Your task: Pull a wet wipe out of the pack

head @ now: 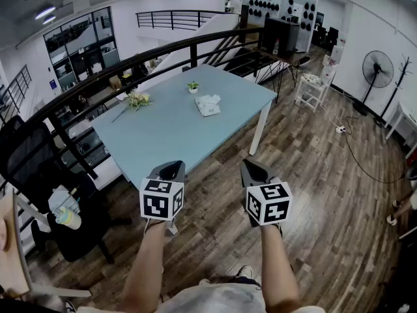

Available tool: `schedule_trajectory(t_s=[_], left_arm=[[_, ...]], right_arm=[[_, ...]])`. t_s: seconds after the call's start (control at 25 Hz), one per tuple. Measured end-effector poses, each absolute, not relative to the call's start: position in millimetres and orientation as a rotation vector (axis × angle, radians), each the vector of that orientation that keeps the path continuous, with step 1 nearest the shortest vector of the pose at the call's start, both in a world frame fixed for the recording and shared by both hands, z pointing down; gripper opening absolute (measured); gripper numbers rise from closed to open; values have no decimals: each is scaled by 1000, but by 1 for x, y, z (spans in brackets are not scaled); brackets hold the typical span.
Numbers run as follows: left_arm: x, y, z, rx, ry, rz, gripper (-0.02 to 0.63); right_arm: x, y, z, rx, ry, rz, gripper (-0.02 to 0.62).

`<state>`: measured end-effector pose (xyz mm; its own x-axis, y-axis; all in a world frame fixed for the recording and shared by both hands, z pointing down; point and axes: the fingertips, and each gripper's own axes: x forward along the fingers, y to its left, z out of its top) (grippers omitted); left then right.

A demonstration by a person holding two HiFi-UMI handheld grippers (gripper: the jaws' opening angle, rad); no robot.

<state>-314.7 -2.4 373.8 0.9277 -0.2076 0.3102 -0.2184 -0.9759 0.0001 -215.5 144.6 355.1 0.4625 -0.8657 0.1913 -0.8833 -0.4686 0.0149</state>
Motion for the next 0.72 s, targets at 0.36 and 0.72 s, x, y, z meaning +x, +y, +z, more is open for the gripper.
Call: schedule_trajectory(t_s=[0.36,0.72], left_arm=[[-300,1,381,3065,-297,501,-5],[-255,-1,386,3057,-316,520,-5]], right_arm=[[-207,140,358,2599,-1564,242,3],[-173,124,368,2511,-1667,256,32]])
